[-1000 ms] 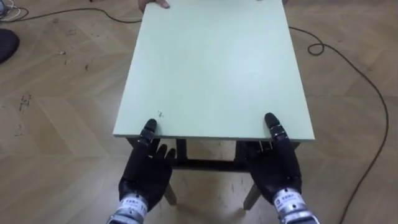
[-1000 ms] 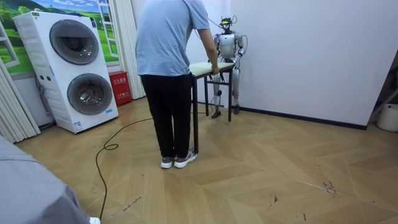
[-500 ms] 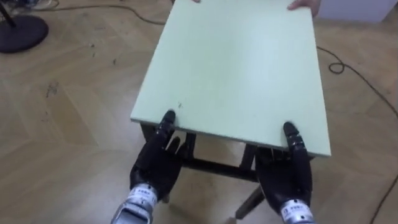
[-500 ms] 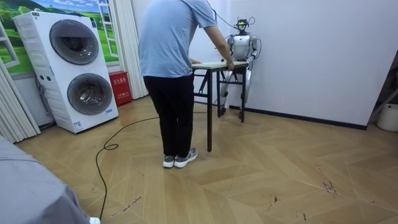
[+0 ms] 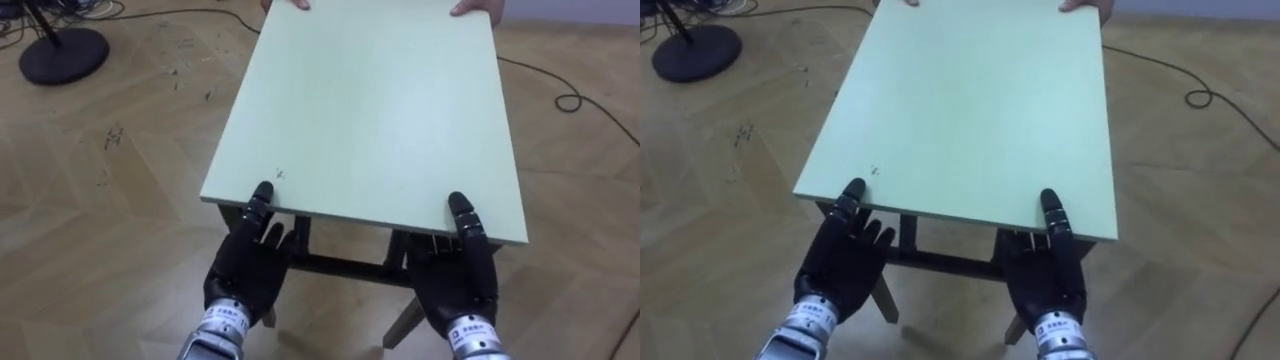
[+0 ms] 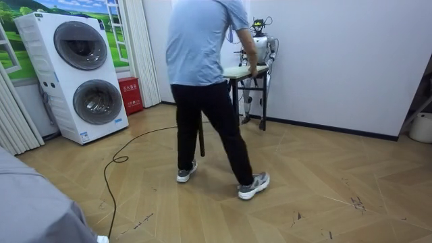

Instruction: Move table with human

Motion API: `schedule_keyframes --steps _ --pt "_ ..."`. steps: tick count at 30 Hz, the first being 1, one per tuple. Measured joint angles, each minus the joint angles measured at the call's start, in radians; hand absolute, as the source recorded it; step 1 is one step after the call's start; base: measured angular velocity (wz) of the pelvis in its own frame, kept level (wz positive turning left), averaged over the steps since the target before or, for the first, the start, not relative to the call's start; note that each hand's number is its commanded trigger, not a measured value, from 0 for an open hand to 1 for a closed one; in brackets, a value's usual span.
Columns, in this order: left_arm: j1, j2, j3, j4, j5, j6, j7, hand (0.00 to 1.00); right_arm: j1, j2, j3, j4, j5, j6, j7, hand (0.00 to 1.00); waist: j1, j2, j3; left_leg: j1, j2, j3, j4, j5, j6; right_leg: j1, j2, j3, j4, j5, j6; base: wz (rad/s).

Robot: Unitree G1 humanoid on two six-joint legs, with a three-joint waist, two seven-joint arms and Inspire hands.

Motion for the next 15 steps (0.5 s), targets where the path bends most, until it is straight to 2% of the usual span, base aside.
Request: schedule_keyframes --steps 7,11,15 --pt "0.017 0.000 0.002 0.000 0.000 0.004 -0.024 1.00 0.001 -0.015 0.001 0.000 -0.001 0.002 0.011 1.00 0.021 0.000 -0.0005 0.001 -0.001 -0.035 -0.006 -0.002 -0.010 0.021 0.007 -0.028 -0.004 0.000 0.000 0.15" --pt "0.042 0.000 0.007 -0.001 0.000 0.014 -0.052 1.00 0.002 -0.040 0.018 0.000 -0.004 0.000 0.031 1.00 0.053 0.002 -0.0014 -0.001 -0.006 -0.049 -0.006 -0.003 -0.012 0.031 0.008 -0.028 -0.014 0.000 0.000 0.10" --pt "0.043 0.003 0.013 -0.010 0.001 0.027 -0.053 1.00 0.003 -0.040 0.019 0.004 -0.005 0.001 0.047 1.00 0.051 0.011 -0.0021 -0.023 -0.015 -0.105 0.003 -0.001 -0.017 0.037 0.020 -0.042 -0.015 -0.003 -0.005 0.42"
